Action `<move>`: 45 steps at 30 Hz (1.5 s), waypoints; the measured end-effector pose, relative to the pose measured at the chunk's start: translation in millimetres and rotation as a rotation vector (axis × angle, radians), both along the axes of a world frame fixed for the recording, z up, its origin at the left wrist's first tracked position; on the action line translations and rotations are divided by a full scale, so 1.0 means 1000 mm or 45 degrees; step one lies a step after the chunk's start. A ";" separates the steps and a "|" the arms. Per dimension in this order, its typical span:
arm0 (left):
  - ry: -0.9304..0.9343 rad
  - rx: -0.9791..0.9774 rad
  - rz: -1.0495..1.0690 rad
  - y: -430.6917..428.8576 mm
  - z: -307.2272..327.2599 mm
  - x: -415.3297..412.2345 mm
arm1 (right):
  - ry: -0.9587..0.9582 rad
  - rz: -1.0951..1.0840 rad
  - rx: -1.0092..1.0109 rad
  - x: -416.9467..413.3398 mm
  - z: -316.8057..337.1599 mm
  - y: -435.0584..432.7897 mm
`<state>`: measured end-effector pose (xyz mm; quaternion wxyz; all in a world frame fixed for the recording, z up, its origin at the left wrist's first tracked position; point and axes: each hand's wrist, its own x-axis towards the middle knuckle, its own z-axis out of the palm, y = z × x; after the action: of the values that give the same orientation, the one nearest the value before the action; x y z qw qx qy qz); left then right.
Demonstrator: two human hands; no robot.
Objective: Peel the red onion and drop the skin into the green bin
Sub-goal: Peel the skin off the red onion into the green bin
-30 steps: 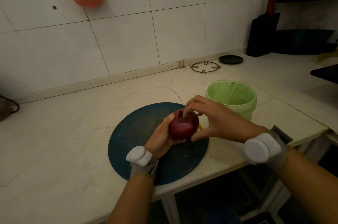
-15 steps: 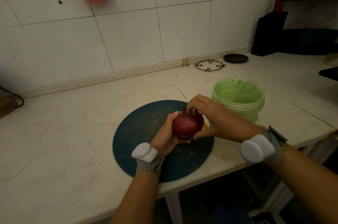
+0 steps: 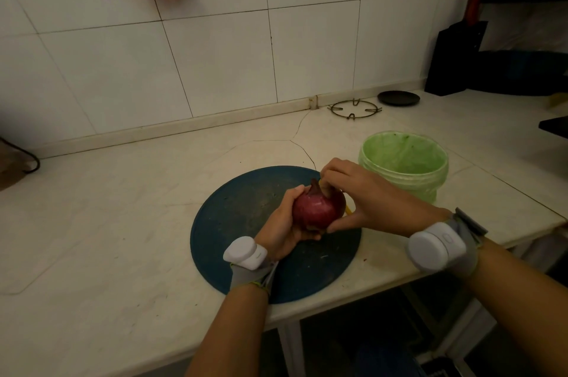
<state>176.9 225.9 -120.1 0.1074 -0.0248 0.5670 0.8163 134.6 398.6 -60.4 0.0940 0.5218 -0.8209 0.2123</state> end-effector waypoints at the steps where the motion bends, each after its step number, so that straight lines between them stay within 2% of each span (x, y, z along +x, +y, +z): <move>1: 0.001 0.002 0.001 0.000 0.000 0.000 | -0.002 0.001 -0.004 0.000 0.000 0.000; 13: -0.042 -0.003 0.030 -0.002 -0.003 -0.002 | -0.001 0.038 -0.198 0.010 -0.012 -0.003; 26: -0.033 0.017 0.035 0.001 -0.001 -0.002 | 0.121 0.033 -0.136 0.010 -0.017 -0.003; 31: 0.028 0.024 -0.006 0.002 0.001 0.001 | 0.045 0.035 -0.190 0.012 -0.016 0.000; 39: 0.100 0.028 -0.011 0.003 0.002 0.002 | 0.112 -0.017 -0.278 0.011 -0.027 0.004; 45: 0.152 0.140 -0.011 -0.002 0.000 -0.001 | 0.154 -0.042 -0.380 0.011 -0.032 0.009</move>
<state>176.2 223.9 -120.5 0.0782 0.0322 0.5269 0.8457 145.2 408.1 -92.0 0.2232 0.5004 -0.7814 0.2985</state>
